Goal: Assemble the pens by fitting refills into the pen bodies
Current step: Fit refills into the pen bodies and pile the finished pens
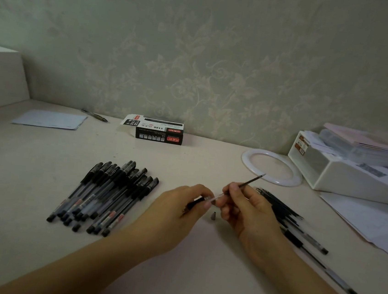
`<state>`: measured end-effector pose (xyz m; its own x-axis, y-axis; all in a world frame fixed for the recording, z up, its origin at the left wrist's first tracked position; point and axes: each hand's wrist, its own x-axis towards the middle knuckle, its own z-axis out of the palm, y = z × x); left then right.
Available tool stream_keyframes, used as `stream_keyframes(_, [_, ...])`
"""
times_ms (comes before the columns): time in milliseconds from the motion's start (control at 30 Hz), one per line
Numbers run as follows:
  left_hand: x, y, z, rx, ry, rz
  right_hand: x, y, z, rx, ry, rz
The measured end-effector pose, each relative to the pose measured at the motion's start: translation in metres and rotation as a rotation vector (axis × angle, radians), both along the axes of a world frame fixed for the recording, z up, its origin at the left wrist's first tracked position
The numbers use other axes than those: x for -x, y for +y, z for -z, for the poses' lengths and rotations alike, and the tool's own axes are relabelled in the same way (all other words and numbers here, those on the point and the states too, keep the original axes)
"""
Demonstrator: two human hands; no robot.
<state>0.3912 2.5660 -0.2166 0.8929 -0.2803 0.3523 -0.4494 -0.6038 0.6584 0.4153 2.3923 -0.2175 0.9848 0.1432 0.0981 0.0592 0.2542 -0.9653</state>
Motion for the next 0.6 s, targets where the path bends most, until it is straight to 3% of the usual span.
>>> stream_keyframes(600, [-0.0011,0.0007,0.0014,0.089,0.064,0.064,-0.0014,-0.003,0.0,-0.028,-0.023,0.013])
